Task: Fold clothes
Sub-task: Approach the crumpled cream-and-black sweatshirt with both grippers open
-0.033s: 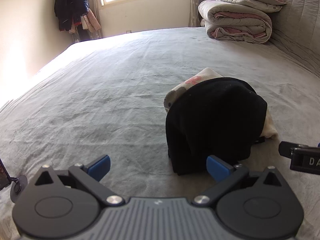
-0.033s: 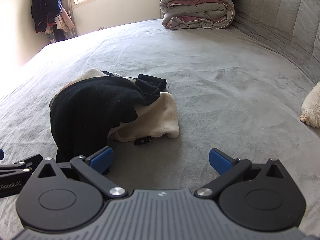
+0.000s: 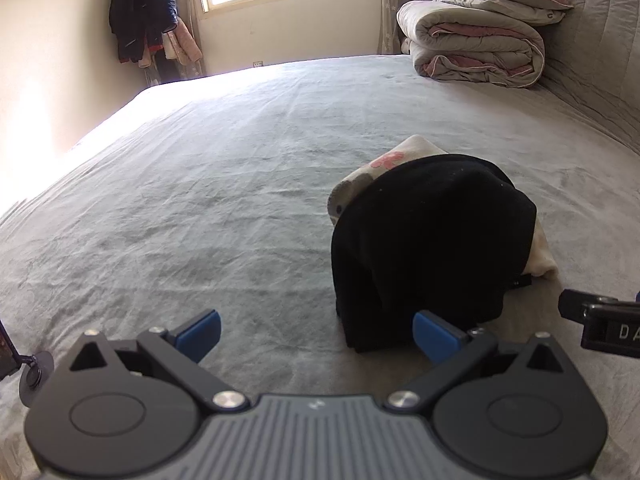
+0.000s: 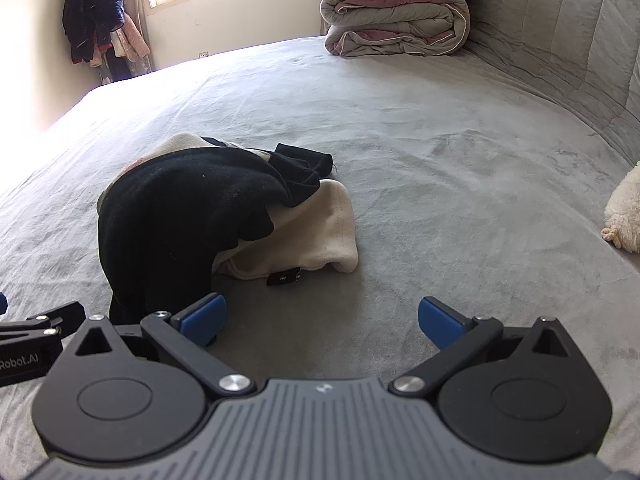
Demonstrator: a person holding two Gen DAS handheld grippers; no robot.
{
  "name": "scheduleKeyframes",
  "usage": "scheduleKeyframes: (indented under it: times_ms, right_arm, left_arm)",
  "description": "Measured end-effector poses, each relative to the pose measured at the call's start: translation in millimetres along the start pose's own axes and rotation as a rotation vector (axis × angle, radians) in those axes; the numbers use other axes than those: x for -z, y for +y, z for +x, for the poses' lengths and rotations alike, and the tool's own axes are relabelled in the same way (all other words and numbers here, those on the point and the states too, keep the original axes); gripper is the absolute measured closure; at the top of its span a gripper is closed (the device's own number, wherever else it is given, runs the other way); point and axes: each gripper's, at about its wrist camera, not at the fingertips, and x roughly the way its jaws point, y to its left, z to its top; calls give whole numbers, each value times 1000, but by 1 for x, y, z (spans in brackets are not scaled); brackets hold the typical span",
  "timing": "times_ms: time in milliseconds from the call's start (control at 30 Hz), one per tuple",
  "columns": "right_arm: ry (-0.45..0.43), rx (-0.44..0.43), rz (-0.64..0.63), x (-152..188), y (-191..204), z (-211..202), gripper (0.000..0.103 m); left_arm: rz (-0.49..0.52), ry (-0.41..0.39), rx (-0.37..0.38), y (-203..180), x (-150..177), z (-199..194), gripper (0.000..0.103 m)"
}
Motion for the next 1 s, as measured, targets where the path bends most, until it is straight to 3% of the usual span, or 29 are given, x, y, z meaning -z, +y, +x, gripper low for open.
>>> scheduleKeyframes:
  times_ms: [100, 167, 267, 400, 567, 1000]
  right_arm:
    - [41, 11, 9, -8, 3, 8, 0]
    - [6, -37, 56, -3, -1, 7, 0]
    - [-18, -42, 79, 6, -9, 9, 0]
    - [18, -38, 64, 1, -14, 30, 0]
    - [39, -44, 53, 6, -17, 32, 0]
    - [-6, -66, 12, 9, -9, 22, 0]
  left_arm:
    - [8, 27, -7, -5, 2, 6, 1]
    - [14, 46, -12, -8, 3, 9, 0]
    - [22, 73, -20, -12, 5, 15, 1]
    - [32, 105, -28, -18, 7, 22, 1]
    - [35, 108, -29, -18, 8, 24, 1]
    - [13, 115, -20, -13, 9, 26, 1]
